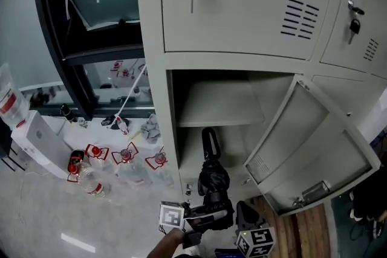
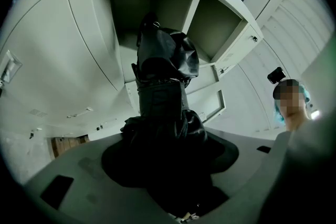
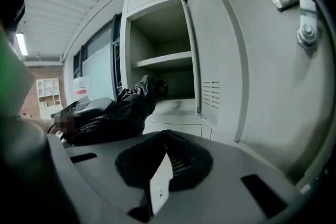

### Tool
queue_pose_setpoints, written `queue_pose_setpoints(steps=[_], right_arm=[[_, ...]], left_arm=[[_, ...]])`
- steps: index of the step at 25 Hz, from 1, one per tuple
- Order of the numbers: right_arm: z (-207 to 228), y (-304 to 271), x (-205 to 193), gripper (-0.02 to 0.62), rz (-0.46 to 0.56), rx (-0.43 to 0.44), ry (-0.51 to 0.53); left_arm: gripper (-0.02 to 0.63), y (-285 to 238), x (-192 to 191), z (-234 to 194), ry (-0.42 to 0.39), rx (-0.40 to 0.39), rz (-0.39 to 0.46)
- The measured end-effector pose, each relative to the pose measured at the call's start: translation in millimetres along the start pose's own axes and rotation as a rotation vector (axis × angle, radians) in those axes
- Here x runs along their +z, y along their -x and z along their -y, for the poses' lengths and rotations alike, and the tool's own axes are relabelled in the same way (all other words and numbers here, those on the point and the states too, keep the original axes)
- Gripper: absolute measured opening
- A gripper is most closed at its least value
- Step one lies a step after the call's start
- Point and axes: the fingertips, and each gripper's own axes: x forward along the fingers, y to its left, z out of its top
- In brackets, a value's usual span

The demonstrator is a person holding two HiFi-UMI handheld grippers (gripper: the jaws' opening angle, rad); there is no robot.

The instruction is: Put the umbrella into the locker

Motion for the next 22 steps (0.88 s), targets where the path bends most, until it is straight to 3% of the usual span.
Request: queue_pose_setpoints(steps=[8,22], right_arm=[[9,-2,6,0.002,0.013,-0.02,-0.004],[13,-29,21,0.002,0.052,0.018,-0.01]], left_arm=[[0.265,-6,11,-7,0.012,-0.003,-0.004],[0.265,-8,28,-22,0.018,0.041,-0.009]])
